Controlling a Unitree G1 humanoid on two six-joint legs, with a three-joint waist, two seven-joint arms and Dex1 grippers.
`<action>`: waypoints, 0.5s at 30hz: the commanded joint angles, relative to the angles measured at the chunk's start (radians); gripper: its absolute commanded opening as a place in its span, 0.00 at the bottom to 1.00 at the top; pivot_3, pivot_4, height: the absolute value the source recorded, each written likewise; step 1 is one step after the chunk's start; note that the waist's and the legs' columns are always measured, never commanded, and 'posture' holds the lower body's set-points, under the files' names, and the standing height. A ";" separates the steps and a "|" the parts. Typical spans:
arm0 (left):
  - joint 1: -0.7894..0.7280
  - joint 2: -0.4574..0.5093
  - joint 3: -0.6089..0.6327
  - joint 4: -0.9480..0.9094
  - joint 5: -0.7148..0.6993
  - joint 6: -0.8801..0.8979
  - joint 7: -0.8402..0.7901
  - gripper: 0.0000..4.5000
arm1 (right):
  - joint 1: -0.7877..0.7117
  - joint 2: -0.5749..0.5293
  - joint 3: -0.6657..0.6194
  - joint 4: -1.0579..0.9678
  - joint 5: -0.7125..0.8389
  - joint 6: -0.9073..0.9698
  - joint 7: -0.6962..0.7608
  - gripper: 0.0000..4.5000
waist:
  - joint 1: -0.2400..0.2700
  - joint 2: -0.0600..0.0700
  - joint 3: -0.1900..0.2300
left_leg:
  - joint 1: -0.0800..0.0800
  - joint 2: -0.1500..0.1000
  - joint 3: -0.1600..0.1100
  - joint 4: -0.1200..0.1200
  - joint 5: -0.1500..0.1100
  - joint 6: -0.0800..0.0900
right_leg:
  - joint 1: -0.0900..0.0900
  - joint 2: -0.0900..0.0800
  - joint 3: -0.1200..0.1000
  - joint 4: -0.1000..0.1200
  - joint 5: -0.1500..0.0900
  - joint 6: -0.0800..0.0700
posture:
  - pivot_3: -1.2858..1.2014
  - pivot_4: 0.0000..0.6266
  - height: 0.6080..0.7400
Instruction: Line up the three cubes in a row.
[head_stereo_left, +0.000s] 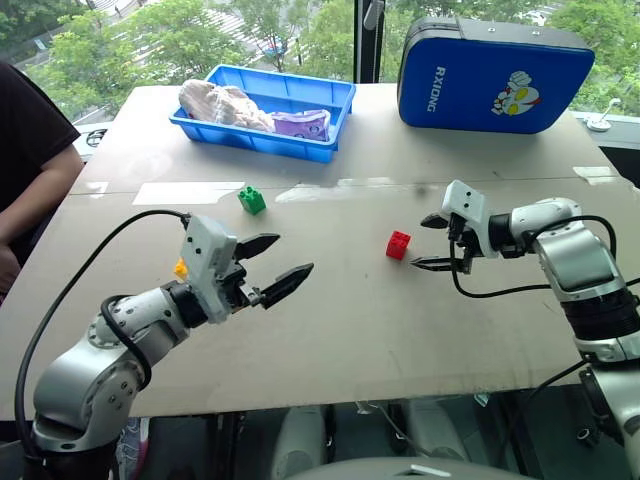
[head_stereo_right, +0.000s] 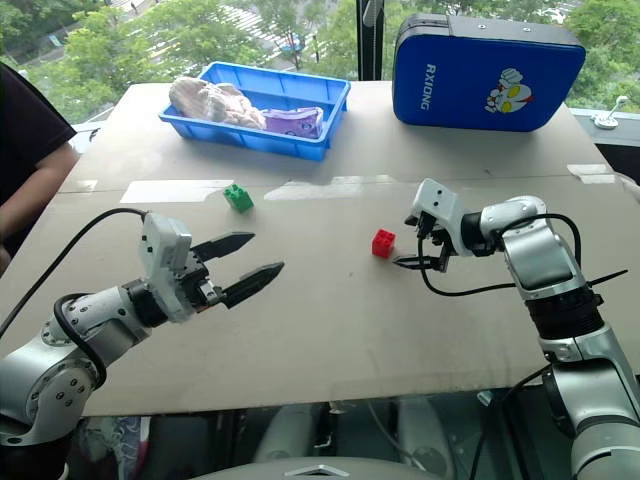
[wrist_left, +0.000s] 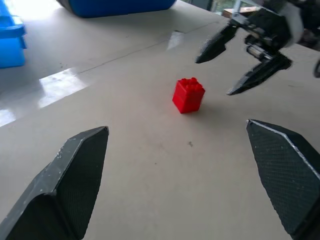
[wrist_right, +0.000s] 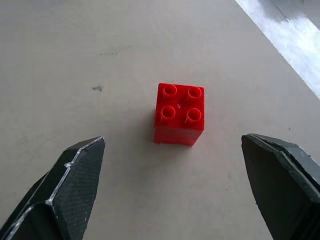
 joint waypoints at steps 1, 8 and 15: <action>0.025 0.074 0.014 -0.021 -0.013 -0.037 -0.163 1.00 | -0.047 0.041 0.016 0.007 0.008 0.072 -0.081 0.99 | 0.001 0.000 0.000 | 0.000 0.000 0.000 0.000 0.000 0.000 | 0.000 0.000 0.000 0.000 0.000 0.000 | 0.52 0.24 1.00; 0.072 0.136 0.038 -0.016 0.015 -0.082 -0.280 1.00 | -0.125 0.082 0.072 0.148 0.008 0.032 -0.115 0.94 | 0.007 0.001 0.001 | -0.002 0.000 0.000 0.000 0.000 0.000 | -0.001 -0.001 -0.001 -0.001 0.000 0.000 | 0.52 0.24 1.00; 0.131 0.113 0.063 -0.029 0.032 -0.108 -0.274 1.00 | -0.160 0.055 0.145 0.231 -0.009 -0.083 -0.052 0.29 | 0.007 0.001 0.001 | -0.002 0.000 0.000 -0.001 0.000 0.000 | -0.001 -0.001 -0.001 -0.001 0.000 0.000 | 0.52 0.24 1.00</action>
